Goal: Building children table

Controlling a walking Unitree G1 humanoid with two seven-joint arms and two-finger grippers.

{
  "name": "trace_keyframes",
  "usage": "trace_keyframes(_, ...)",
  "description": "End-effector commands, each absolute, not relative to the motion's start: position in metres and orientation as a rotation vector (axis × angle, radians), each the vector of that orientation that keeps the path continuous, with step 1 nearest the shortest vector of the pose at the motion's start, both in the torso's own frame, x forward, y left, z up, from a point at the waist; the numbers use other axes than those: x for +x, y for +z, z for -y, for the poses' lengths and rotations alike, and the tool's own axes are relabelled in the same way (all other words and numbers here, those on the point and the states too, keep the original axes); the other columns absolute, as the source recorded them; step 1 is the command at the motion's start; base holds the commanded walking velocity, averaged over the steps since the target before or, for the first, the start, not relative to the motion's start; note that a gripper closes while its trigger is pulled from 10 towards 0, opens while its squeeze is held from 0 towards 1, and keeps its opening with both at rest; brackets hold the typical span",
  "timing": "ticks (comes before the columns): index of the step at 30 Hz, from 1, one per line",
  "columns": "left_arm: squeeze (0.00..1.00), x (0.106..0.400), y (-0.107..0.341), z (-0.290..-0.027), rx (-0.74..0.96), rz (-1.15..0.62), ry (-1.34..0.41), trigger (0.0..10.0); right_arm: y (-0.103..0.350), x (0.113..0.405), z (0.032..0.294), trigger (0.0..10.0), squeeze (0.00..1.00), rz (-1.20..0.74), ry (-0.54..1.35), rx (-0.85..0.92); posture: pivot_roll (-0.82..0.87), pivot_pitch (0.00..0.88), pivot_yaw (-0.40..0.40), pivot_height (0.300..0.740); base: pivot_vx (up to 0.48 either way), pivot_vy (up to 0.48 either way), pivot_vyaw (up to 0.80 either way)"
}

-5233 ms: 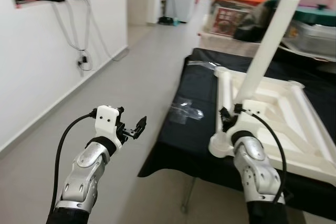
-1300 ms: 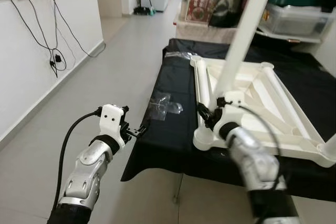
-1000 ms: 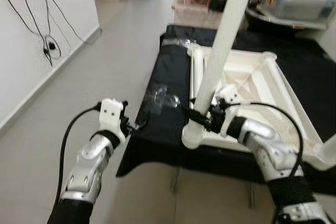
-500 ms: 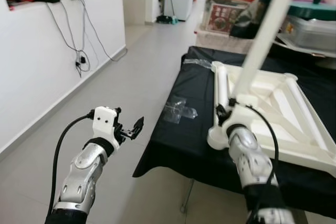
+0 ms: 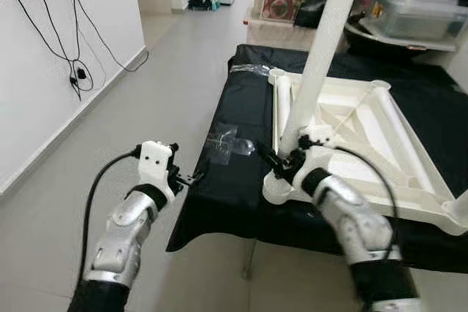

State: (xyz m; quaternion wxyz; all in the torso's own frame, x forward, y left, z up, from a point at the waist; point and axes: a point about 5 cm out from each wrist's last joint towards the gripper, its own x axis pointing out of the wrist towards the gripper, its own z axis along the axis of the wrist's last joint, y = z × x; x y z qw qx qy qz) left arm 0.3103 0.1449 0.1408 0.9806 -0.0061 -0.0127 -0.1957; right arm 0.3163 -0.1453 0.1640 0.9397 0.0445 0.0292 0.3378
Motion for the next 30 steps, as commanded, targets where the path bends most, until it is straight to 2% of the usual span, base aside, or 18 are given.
trace_keyframes(1, 0.0, 0.308, 0.137, -0.147, -0.01, 0.018, -0.38, 10.0, 0.158, 0.302, 0.122, 7.5, 0.0, -0.072, 0.914, 0.08, 0.12, 0.0, -0.091, 0.74, 0.0, 0.0, 0.0)
trace_keyframes(3, 0.0, 0.307, 0.135, -0.148, -0.01, 0.015, -0.376, 10.0, 0.155, 0.302, 0.122, 7.5, 0.0, -0.085, 0.921, 0.078, 0.12, 0.0, -0.091, 0.74, 0.0, 0.0, 0.0)
trace_keyframes(4, 0.0, 0.306, 0.135, -0.148, -0.011, 0.014, -0.373, 10.0, 0.152, 0.309, 0.124, 0.8, 0.0, -0.097, 0.868, 0.102, 0.12, 0.0, -0.095, 0.74, 0.0, 0.0, 0.0)
trace_keyframes(5, 0.0, 0.306, 0.134, -0.148, -0.012, 0.013, -0.372, 10.0, 0.148, 0.316, 0.126, 0.0, 0.0, -0.109, 0.803, 0.124, 0.12, 0.0, -0.096, 0.74, 0.0, 0.0, 0.0)
trace_keyframes(12, 0.0, 0.305, 0.134, -0.148, -0.012, 0.014, -0.372, 10.0, 0.136, 0.336, 0.146, 0.0, 0.0, -0.113, 0.467, 0.242, 0.12, 0.0, -0.091, 0.74, 0.0, 0.0, 0.0)
trace_keyframes(13, 0.0, 0.305, 0.134, -0.149, -0.008, 0.013, -0.372, 10.0, 0.115, 0.342, 0.176, 0.0, 0.0, -0.237, 0.092, 0.257, 0.12, 0.0, -0.088, 0.74, 0.0, 0.0, 0.0)
trace_keyframes(14, 0.0, 0.305, 0.134, -0.15, -0.008, 0.013, -0.372, 10.0, 0.106, 0.341, 0.189, 0.0, 0.0, -0.294, -0.066, 0.255, 0.12, 0.0, -0.085, 0.74, 0.0, 0.0, 0.0)
trace_keyframes(16, 0.0, 0.305, 0.134, -0.15, -0.008, 0.013, -0.372, 10.0, 0.106, 0.341, 0.189, 0.0, 0.0, -0.294, -0.066, 0.255, 0.12, 0.0, -0.085, 0.74, 0.0, 0.0, 0.0)
trace_keyframes(18, 0.0, 0.304, 0.134, -0.149, -0.006, 0.011, -0.374, 10.0, 0.094, 0.331, 0.21, 0.0, 0.0, -0.365, -0.336, 0.262, 0.12, 0.0, -0.085, 0.74, 0.0, 0.0, 0.0)
trace_keyframes(20, 0.0, 0.305, 0.135, -0.149, -0.006, 0.011, -0.374, 10.0, 0.092, 0.325, 0.216, 0.0, 0.0, -0.381, -0.419, 0.258, 0.12, 0.0, -0.082, 0.74, 0.0, 0.0, 0.0)
trace_keyframes(21, 0.0, 0.305, 0.135, -0.147, -0.008, 0.01, -0.378, 10.0, 0.098, 0.324, 0.208, 10.0, 0.0, -0.361, -0.419, 0.262, 0.11, 0.0, -0.075, 0.74, 0.0, 0.0, 0.0)
trace_keyframes(22, 0.0, 0.305, 0.134, -0.146, -0.01, 0.008, -0.382, 10.0, 0.106, 0.327, 0.193, 10.0, 0.0, -0.323, -0.339, 0.253, 0.1, 0.0, -0.07, 0.74, 0.0, 0.0, 0.0)
trace_keyframes(25, 0.0, 0.305, 0.134, -0.145, -0.011, 0.007, -0.385, 10.0, 0.111, 0.33, 0.181, 10.0, 0.0, -0.294, -0.271, 0.247, 0.1, 0.0, -0.07, 0.74, 0.0, 0.0, 0.0)
trace_keyframes(26, 0.0, 0.305, 0.133, -0.143, -0.012, 0.006, -0.393, 10.0, 0.127, 0.33, 0.15, 10.0, 0.03, -0.167, 0.0, 0.321, 0.1, 0.0, -0.07, 0.74, 0.0, 0.0, 0.0)
trace_keyframes(27, 0.0, 0.305, 0.133, -0.143, -0.012, 0.006, -0.393, 10.0, 0.127, 0.33, 0.15, 10.0, 0.03, -0.167, 0.0, 0.321, 0.1, 0.0, -0.07, 0.74, 0.0, 0.0, 0.0)
trace_keyframes(28, 0.0, 0.306, 0.135, -0.143, -0.012, 0.008, -0.394, 10.0, 0.135, 0.328, 0.137, 10.0, 1.0, -0.125, 0.146, 0.367, 0.11, 0.0, -0.076, 0.74, 0.0, 0.0, 0.0)
trace_keyframes(29, 0.0, 0.306, 0.135, -0.143, -0.012, 0.008, -0.394, 10.0, 0.135, 0.328, 0.137, 10.0, 1.0, -0.125, 0.146, 0.367, 0.11, 0.0, -0.076, 0.74, 0.0, 0.0, 0.0)
trace_keyframes(30, 0.0, 0.306, 0.136, -0.143, -0.014, 0.012, -0.394, 10.0, 0.143, 0.326, 0.126, 10.0, 1.0, -0.109, 0.273, 0.385, 0.11, 0.0, -0.076, 0.74, 0.0, 0.0, 0.0)
